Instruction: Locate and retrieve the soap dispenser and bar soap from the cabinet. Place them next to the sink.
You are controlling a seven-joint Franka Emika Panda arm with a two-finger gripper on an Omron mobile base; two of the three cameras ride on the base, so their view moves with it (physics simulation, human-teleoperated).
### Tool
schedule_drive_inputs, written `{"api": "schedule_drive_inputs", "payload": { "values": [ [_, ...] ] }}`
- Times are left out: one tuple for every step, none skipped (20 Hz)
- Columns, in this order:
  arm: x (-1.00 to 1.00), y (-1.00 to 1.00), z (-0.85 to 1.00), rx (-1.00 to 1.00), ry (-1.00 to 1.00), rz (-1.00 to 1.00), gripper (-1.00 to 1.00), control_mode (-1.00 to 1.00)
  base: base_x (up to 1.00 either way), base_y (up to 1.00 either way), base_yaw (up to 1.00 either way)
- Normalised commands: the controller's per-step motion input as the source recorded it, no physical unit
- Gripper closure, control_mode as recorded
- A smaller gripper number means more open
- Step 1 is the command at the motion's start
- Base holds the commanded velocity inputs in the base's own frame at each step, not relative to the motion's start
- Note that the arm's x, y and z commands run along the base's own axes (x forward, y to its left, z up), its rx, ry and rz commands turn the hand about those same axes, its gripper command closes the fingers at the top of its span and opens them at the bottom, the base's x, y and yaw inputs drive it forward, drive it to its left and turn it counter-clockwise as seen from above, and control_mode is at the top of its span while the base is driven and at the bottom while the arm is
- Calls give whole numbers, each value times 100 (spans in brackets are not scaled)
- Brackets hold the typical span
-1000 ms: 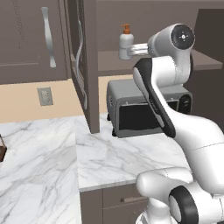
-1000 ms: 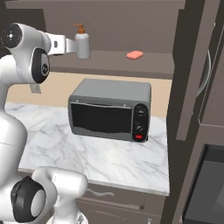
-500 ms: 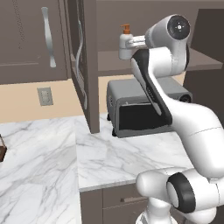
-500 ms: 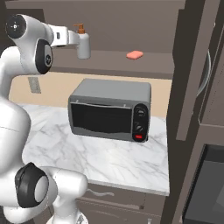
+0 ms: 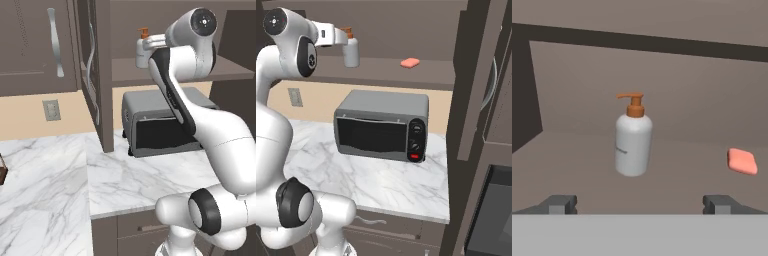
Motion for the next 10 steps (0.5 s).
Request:
{"api": "schedule_drive_inputs", "payload": {
  "values": [
    [4, 0, -4, 0, -3, 0, -100, -100, 0, 0, 0],
    [10, 0, -6, 0, -3, 0, -100, -100, 0, 0, 0],
    [17, 0, -6, 0, -6, 0, -100, -100, 0, 0, 0],
    [19, -1, -10, 0, -9, 0, -100, -100, 0, 0, 0],
    [24, -1, -11, 1, -10, 0, -100, -100, 0, 0, 0],
    [26, -1, -13, 1, -13, 0, -100, -100, 0, 0, 0],
    [26, -1, -14, 1, -14, 0, -100, -100, 0, 0, 0],
    [29, 0, -13, 1, -13, 0, -100, -100, 0, 0, 0],
    [31, 0, -9, 1, -11, 0, -100, -100, 0, 0, 0],
    [33, 0, 0, 1, -5, 0, -100, -100, 0, 0, 0]
  ]
}}
